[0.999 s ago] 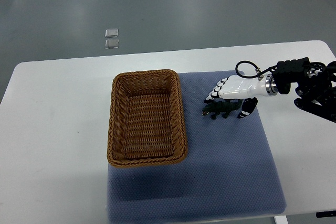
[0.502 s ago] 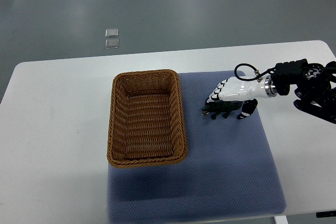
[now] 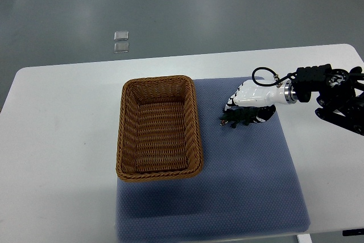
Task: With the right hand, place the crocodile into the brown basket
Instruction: 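Lower the right hand and close its fingers around the crocodile, then lift the crocodile and carry it over the wicker basket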
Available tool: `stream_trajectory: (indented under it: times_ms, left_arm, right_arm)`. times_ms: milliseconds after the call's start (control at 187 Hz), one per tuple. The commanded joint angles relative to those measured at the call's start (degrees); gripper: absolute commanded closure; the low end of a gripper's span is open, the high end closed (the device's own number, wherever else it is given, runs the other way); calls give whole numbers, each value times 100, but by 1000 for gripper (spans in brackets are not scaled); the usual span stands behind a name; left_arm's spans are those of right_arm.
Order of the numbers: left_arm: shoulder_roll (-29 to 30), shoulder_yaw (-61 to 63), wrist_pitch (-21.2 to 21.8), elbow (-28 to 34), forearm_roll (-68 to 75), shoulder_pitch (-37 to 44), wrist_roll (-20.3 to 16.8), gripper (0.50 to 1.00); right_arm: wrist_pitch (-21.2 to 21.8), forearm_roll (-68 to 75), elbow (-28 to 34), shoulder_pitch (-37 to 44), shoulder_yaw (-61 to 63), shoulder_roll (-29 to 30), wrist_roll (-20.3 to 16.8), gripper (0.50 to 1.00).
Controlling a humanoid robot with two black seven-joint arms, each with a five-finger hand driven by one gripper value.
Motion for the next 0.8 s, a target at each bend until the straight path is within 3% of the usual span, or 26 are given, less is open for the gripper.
stream_trajectory:
  times_ms: [0, 305, 796]
  left_arm:
    - [0, 0, 0, 0, 0, 0, 2, 500]
    - [0, 0, 0, 0, 0, 0, 2, 500]
    - [0, 0, 8, 0, 0, 0, 2, 500]
  right_arm:
    - [-72, 2, -2, 0, 1, -9, 2, 897]
    - [-266, 108, -11, 35, 53, -71, 19, 991]
    - [-512, 495, -2, 325, 176, -27, 213, 1000]
